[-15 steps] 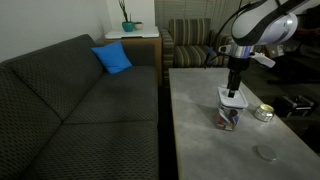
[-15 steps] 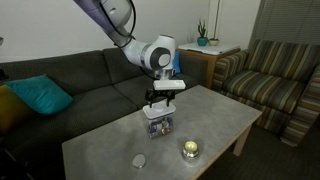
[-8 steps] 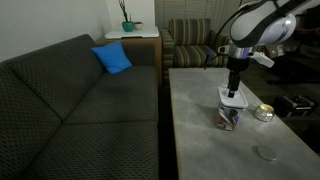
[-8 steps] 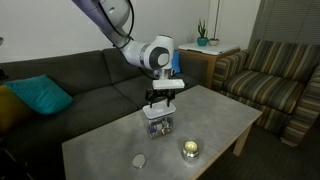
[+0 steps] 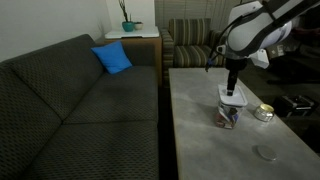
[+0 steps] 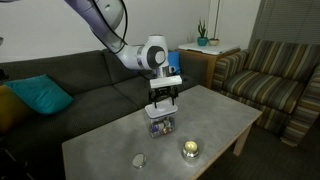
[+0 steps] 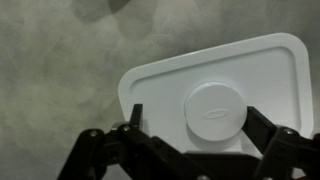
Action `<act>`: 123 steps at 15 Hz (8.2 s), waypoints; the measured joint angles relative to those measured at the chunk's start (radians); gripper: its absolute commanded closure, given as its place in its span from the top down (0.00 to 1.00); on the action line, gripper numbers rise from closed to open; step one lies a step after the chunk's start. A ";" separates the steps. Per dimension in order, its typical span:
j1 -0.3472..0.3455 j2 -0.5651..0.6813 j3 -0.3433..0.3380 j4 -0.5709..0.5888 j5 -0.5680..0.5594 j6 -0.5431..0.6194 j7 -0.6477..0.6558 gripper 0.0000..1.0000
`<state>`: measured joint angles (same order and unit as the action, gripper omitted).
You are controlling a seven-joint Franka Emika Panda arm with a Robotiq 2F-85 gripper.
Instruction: Take the lid off the storage box and put it on the table
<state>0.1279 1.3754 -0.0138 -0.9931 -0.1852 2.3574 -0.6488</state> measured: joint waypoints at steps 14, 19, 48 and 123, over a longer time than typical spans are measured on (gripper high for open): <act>-0.049 0.001 0.063 -0.023 0.125 0.065 0.012 1.00; -0.050 0.000 0.063 -0.023 0.129 0.065 0.015 0.73; -0.132 -0.061 0.137 -0.107 0.089 -0.054 -0.319 1.00; -0.273 -0.223 0.073 -0.670 0.022 0.454 0.126 0.29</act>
<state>-0.1454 1.1521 0.0595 -1.6632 -0.1635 2.8114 -0.5230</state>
